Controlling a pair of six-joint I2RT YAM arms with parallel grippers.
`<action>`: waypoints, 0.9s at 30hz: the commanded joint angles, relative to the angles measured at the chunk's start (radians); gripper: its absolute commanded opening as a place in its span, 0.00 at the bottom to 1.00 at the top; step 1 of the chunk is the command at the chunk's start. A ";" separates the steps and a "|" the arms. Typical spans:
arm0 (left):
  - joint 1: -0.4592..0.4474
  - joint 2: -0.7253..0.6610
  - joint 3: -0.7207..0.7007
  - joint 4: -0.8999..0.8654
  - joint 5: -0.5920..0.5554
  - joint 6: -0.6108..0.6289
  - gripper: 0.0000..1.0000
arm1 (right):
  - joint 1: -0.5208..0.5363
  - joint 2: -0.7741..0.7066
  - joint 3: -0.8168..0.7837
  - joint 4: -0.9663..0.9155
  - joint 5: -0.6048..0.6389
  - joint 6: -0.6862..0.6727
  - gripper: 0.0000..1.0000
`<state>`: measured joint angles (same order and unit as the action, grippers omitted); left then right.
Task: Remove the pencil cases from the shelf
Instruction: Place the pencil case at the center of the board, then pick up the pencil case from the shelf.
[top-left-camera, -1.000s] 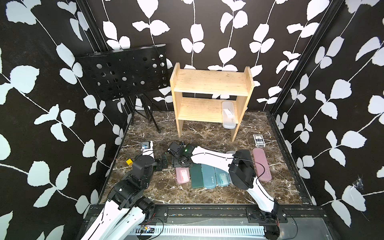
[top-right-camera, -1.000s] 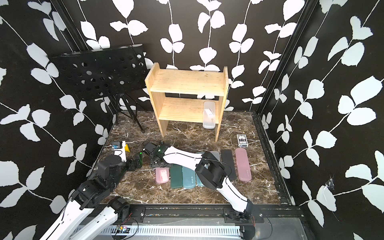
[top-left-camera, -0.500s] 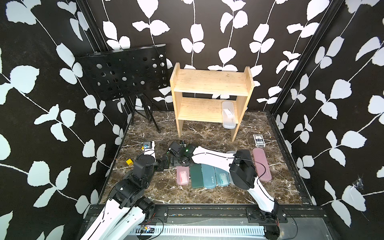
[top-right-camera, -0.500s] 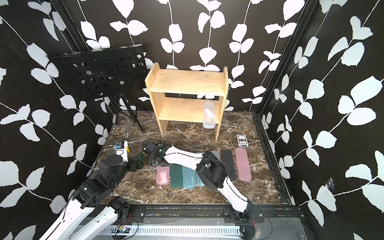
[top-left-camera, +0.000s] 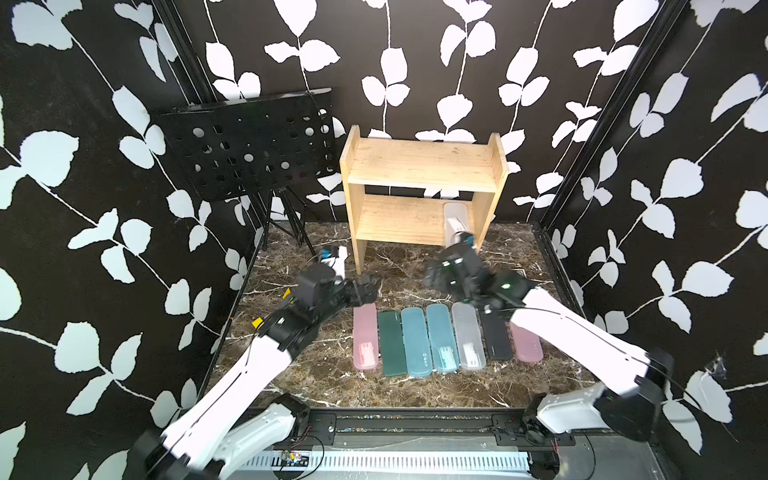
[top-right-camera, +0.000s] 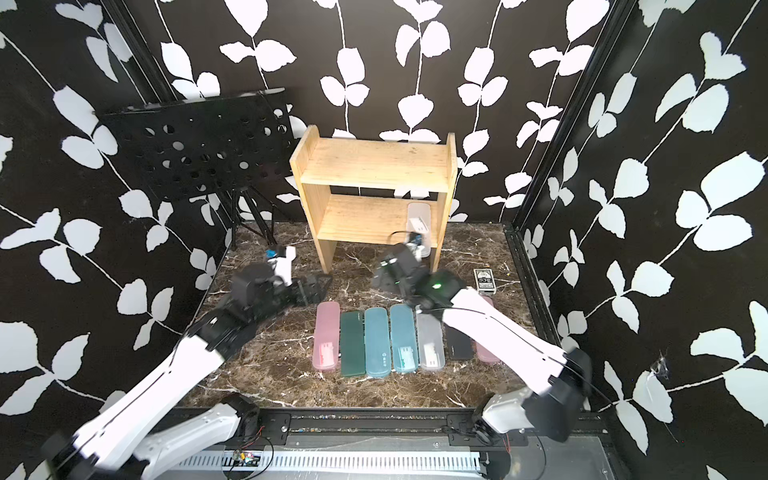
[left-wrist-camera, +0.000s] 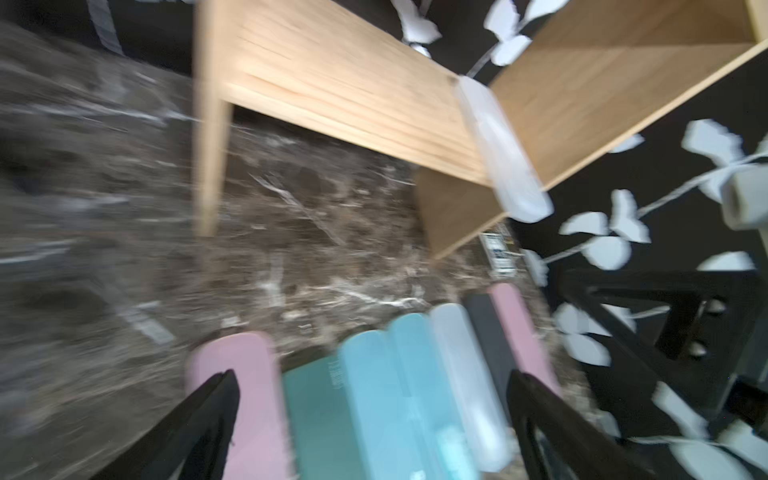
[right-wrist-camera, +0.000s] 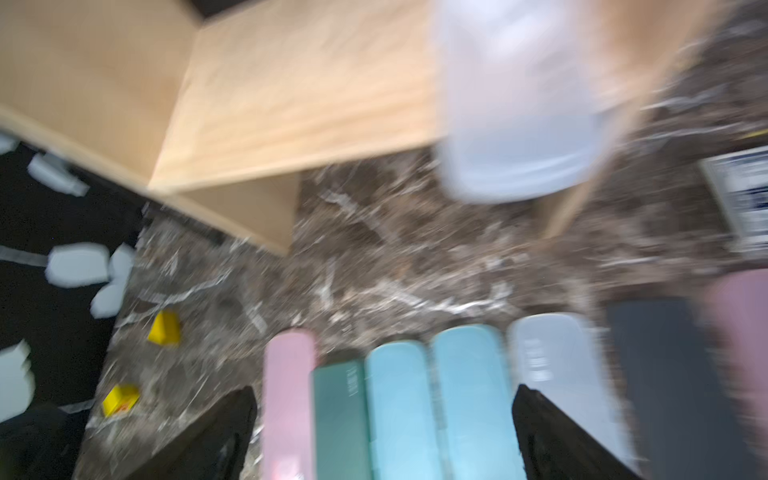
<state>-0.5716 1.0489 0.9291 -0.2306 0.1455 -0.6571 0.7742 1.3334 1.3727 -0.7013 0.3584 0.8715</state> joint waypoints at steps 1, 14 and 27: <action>-0.039 0.189 0.077 0.259 0.254 -0.166 0.99 | -0.097 -0.081 -0.018 -0.171 -0.012 -0.099 1.00; -0.114 0.728 0.430 0.601 0.364 -0.361 0.97 | -0.432 -0.231 -0.024 -0.239 -0.342 -0.193 1.00; -0.123 0.928 0.608 0.620 0.397 -0.436 0.83 | -0.468 -0.266 -0.044 -0.239 -0.380 -0.206 1.00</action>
<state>-0.6861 1.9663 1.5059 0.3511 0.5140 -1.0618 0.3141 1.0855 1.3468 -0.9340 -0.0128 0.6823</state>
